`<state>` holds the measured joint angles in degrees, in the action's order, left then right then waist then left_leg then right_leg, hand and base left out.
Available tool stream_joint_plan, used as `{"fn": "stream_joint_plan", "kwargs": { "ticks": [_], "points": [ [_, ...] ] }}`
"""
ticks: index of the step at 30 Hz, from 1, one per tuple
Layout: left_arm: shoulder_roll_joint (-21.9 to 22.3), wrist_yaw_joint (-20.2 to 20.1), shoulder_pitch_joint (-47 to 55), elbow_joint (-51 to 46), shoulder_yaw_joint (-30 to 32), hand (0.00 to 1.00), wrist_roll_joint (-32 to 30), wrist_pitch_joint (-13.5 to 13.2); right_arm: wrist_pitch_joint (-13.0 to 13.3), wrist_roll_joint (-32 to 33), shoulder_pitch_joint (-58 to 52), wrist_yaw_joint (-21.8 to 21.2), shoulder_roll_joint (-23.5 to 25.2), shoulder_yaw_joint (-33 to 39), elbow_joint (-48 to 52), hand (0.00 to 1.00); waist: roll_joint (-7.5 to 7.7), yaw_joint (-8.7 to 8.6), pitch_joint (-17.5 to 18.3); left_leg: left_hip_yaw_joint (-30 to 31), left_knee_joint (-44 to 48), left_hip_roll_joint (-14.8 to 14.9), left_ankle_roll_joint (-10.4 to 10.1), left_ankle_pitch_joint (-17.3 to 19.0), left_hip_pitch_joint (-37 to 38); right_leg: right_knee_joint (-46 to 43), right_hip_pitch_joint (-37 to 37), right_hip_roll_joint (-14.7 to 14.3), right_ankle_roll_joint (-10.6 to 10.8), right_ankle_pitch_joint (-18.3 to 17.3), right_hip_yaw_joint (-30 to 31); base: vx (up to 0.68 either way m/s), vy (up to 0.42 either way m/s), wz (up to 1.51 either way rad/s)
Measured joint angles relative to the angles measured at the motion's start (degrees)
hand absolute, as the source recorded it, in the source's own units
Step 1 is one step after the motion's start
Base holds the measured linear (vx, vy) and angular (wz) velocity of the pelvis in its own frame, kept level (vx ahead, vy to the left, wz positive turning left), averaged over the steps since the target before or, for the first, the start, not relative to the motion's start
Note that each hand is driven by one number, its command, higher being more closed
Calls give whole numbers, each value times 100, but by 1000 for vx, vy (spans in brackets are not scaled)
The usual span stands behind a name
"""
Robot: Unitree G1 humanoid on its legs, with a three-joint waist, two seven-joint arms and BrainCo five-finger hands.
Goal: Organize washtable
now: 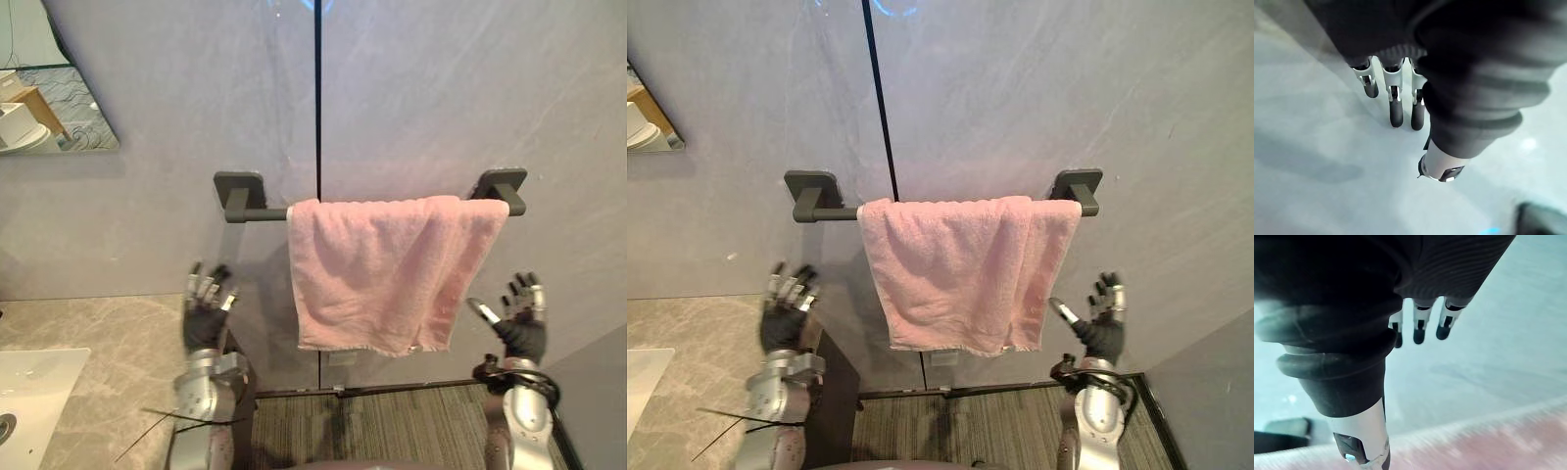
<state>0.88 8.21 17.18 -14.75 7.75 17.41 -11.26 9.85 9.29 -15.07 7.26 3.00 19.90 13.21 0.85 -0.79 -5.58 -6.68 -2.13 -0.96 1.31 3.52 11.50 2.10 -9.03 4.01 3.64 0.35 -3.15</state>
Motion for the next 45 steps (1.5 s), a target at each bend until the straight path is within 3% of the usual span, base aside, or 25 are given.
{"fn": "stream_joint_plan", "kwargs": {
  "ticks": [4, 9, 12, 15, 22, 25, 30, 34, 41, 45],
  "points": [
    [9, 349, 33, -957, 691, 0, -5, -309, 105, -50, 115, 225, -5, 429, 627, 0, 17, 7, 33, 7, -6, -1, -16, 15, 72, -7, -106, 3, 1, -25, -8, -46, -20, 1],
    [18, 479, 11, -1991, 940, 0, -10, -618, 365, -87, 501, 261, -103, 484, 1232, 0, 10, 2, 99, 7, -31, -3, -38, 28, 148, -9, -166, 3, 2, -26, -5, -53, -19, 0],
    [-23, 444, -96, -2601, 686, 0, -6, -799, 539, 38, 667, 85, -290, 102, 1648, 0, -5, 1, 108, 8, -32, -3, -39, 28, 158, -9, -165, 3, 2, -26, -5, -42, -19, 0],
    [-302, 158, -339, -2797, -220, 0, 253, -834, 619, 298, 842, -348, -610, -615, 1943, 0, -67, 9, 190, 7, -31, -6, -20, 15, 195, -5, -171, 3, 3, -26, -5, -12, -6, 0],
    [-944, -1168, -1243, -2277, -3184, 0, 1194, -651, 664, 1107, 1038, -1468, -1129, -2250, 2131, 0, -74, -11, 226, 6, 23, -9, -7, 10, 293, -11, -263, -15, 2, -24, -3, -23, -12, 0],
    [-1015, -1459, -1435, -1957, -3759, 0, 1458, -519, 646, 1413, 1036, -1787, -1343, -2533, 2151, 0, -76, -57, 223, -28, 23, -10, -3, 14, 318, -36, -261, -30, 4, -25, 33, -61, -19, -6],
    [-1011, -1659, -1495, -1559, -4232, 0, 1576, -401, 542, 1789, 843, -2131, -1583, -2878, 2104, 0, -101, -144, 227, -170, 0, -3, -27, 49, 308, -97, -179, -50, 16, -36, 191, -60, -2, -16],
    [-1013, -1702, -1578, -1015, -4497, 0, 1577, -265, 366, 1818, 486, -2242, -1784, -3246, 1450, 0, -112, -150, 226, -220, -3, -7, -26, 49, 302, -106, -147, -51, 18, -33, 211, -25, 0, -7],
    [-1046, -1690, -1565, 87, -4542, 0, 1574, 35, 89, 1416, 376, -2252, -2131, -3381, 141, 0, -189, -148, 191, -272, 6, -4, 4, 31, 271, -89, -66, -60, 24, -24, 289, 3, 1, -4],
    [-1072, -1679, -1563, 341, -4469, 0, 1556, 144, 85, 1114, 456, -2218, -2143, -3459, -252, 0, -216, -148, 169, -256, 7, 0, 7, 36, 253, -67, -65, -63, 24, -24, 275, 0, 0, 0]
  ]
}}
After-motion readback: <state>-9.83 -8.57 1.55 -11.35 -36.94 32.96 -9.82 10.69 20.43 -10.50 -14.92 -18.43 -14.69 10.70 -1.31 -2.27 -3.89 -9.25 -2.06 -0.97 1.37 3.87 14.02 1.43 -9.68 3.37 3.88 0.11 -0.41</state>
